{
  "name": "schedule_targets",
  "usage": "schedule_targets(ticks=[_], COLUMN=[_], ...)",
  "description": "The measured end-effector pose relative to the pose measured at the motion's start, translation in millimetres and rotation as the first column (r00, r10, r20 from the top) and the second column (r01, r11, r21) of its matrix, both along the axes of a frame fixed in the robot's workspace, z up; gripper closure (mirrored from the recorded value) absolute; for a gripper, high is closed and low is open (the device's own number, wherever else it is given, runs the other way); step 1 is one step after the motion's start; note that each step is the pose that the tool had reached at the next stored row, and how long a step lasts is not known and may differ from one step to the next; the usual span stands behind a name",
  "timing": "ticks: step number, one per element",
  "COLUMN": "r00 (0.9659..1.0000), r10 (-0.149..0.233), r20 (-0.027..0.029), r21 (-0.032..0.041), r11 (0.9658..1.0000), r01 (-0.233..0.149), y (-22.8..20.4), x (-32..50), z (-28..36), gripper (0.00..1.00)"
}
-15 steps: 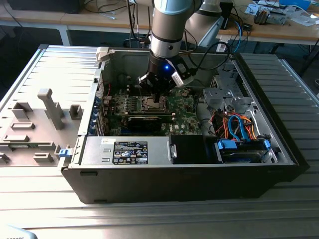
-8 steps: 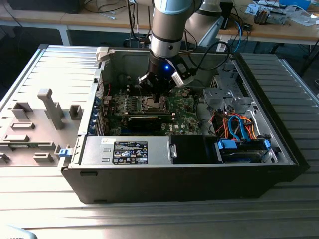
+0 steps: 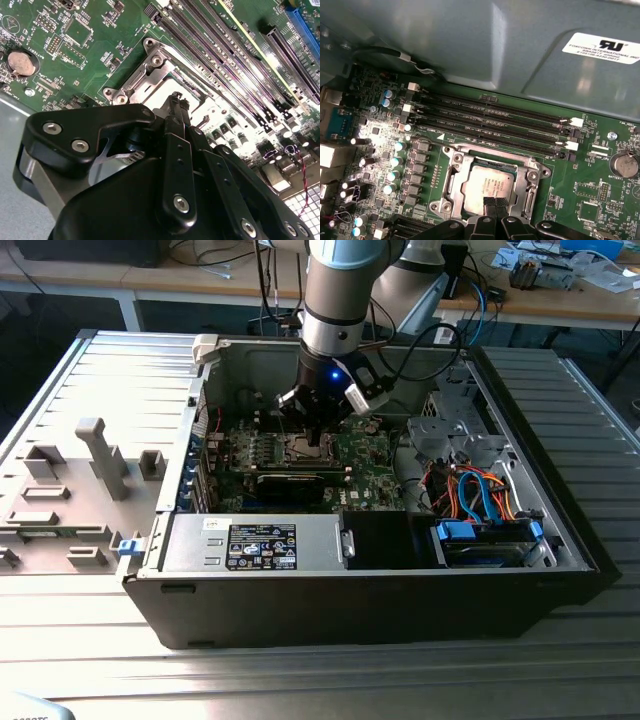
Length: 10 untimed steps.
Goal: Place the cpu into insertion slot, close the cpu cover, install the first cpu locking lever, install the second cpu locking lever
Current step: 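Install the first cpu locking lever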
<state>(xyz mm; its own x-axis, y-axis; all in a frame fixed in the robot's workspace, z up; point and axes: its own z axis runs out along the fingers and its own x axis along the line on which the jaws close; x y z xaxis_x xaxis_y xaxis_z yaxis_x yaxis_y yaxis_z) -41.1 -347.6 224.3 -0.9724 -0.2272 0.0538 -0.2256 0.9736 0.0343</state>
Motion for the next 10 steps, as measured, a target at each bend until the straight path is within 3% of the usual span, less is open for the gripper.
schedule_targets(ticks=[10], r00=[1.0], r10=[0.008], r20=[0.0], r21=[0.0], r11=[1.0], r01=[-0.008], y=[0.0], x=[0.0], z=[0.0], gripper=[0.89])
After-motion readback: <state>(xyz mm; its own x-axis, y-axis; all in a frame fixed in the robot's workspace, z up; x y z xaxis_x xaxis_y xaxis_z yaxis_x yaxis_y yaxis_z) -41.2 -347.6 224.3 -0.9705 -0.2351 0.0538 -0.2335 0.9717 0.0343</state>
